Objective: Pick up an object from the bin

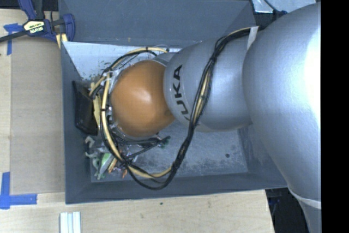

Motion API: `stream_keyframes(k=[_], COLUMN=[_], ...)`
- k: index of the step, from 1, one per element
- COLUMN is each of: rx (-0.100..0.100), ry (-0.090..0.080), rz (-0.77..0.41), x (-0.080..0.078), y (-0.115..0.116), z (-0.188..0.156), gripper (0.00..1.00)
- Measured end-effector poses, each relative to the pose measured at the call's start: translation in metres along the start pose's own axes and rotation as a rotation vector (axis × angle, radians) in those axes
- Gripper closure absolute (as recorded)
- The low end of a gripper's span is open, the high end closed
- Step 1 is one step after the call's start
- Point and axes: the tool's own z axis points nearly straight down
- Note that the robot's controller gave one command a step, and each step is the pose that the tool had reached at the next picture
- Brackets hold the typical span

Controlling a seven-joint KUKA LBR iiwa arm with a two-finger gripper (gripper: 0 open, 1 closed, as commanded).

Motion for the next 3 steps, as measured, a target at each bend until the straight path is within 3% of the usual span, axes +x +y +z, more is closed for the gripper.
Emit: stream_keyframes(k=[2, 3], rx=[-0.001, -0.001], ry=[-0.001, -0.003], rz=[0.001, 0.002], x=[0.0, 0.0], y=[0.0, 0.0], z=[-0.01, -0.031], gripper=[1.0, 1.0])
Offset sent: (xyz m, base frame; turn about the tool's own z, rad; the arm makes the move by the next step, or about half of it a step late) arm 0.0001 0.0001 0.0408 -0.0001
